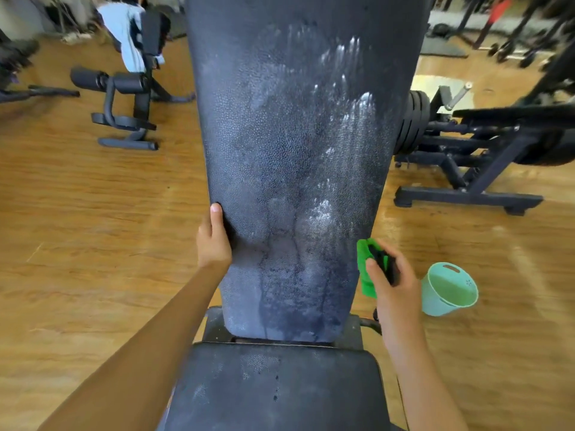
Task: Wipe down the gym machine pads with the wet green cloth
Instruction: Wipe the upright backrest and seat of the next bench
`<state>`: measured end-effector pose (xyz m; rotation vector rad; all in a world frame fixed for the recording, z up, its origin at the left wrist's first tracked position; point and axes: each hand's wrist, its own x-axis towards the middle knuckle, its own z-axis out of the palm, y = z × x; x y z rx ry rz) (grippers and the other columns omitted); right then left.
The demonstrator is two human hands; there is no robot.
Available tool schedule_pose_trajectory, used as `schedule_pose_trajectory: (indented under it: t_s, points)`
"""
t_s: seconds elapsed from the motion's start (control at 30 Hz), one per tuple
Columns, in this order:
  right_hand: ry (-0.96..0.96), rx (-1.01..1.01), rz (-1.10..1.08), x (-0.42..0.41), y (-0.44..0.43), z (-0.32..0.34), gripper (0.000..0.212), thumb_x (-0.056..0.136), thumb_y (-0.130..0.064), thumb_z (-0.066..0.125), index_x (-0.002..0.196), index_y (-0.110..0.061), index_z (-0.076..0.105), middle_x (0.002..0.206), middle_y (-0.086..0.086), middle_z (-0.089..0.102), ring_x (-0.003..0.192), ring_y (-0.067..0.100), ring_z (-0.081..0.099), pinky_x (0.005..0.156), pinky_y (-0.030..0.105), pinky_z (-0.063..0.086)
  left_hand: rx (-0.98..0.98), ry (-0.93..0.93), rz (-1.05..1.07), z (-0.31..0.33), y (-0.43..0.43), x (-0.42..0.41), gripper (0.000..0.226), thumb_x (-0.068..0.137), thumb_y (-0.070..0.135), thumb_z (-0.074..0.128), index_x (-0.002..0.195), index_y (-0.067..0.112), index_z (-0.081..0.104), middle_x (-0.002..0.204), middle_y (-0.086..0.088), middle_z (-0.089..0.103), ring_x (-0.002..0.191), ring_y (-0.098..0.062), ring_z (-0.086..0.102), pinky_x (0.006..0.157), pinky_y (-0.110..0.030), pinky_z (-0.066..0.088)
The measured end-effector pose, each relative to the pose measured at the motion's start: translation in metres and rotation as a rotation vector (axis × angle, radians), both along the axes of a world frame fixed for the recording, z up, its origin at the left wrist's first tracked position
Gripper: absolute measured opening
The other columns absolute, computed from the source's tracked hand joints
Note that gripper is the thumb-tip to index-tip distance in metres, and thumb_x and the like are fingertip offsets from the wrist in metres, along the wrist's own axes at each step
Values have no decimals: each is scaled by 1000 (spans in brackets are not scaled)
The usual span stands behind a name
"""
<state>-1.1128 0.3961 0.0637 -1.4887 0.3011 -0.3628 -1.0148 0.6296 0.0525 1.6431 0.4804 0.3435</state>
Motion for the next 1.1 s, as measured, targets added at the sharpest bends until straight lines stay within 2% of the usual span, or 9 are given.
schedule_pose_trajectory:
  t_s: [0.07, 0.17, 0.33, 0.43, 0.6, 0.67, 0.77, 0.9, 1.1]
  points:
    - [25, 31, 37, -15, 19, 10, 33, 92, -4, 61, 111, -31, 63, 112, -14, 65, 98, -2, 63, 71, 12, 50, 24, 20, -105, 4, 8, -9, 45, 102, 39, 37, 136, 11, 47, 128, 2, 48, 126, -11, 41, 96, -15, 28]
    - [61, 82, 64, -31, 54, 20, 30, 91, -6, 63, 112, -27, 61, 111, -7, 67, 94, 3, 65, 66, 17, 53, 193, -47, -174, 15, 17, -47, 54, 91, 44, 54, 135, 15, 42, 126, 5, 49, 121, -16, 47, 102, -32, 39]
    - [16, 29, 156, -46, 119, 44, 28, 87, -1, 66, 108, -20, 62, 97, -14, 69, 91, -1, 65, 70, 17, 52, 184, -170, -274, 59, 12, -157, 18, 91, 22, 63, 106, 30, 59, 99, 19, 62, 92, -3, 60, 74, -11, 43]
    - [-49, -22, 204, -54, 158, 56, 30, 86, 4, 67, 106, -17, 62, 97, -17, 70, 95, 1, 65, 77, 14, 50, 195, -172, -360, 68, 21, -189, 20, 88, 24, 65, 103, 38, 62, 101, 21, 64, 94, -3, 62, 79, -15, 46]
    - [-77, -58, 206, -65, 188, 67, 34, 87, -4, 69, 114, -24, 63, 109, -11, 69, 109, 7, 63, 93, 26, 51, -20, -140, -380, 84, 49, -186, 24, 89, 30, 64, 113, 32, 61, 102, 24, 66, 100, 1, 62, 84, -19, 51]
    - [-128, -143, 221, -69, 194, 70, 35, 89, -14, 69, 120, -27, 61, 119, -10, 64, 117, 10, 59, 98, 28, 48, -91, -156, -377, 92, 56, -182, 31, 86, 43, 64, 114, 30, 62, 103, 21, 67, 100, 1, 63, 83, -16, 50]
    - [-229, -361, 193, -73, 197, 74, 36, 89, -24, 62, 125, -27, 60, 127, -13, 57, 125, 11, 52, 102, 23, 43, -225, -183, -403, 100, 60, -171, 40, 78, 41, 59, 112, 20, 64, 101, 9, 70, 94, -3, 65, 77, -17, 50]
    - [-321, -538, 157, -76, 197, 75, 30, 93, -25, 49, 121, -31, 61, 124, -16, 59, 123, 6, 51, 100, 13, 38, -301, -184, -411, 97, 59, -154, 36, 72, 38, 67, 98, 13, 66, 86, -4, 68, 79, -10, 64, 68, -22, 50]
    - [-267, -377, 186, -65, 190, 84, 28, 97, 1, 47, 110, -19, 62, 106, -11, 68, 104, 15, 64, 87, 29, 54, -311, -156, -397, 78, 63, -130, 23, 78, 34, 70, 89, 15, 66, 81, -9, 67, 74, -16, 60, 64, -32, 47]
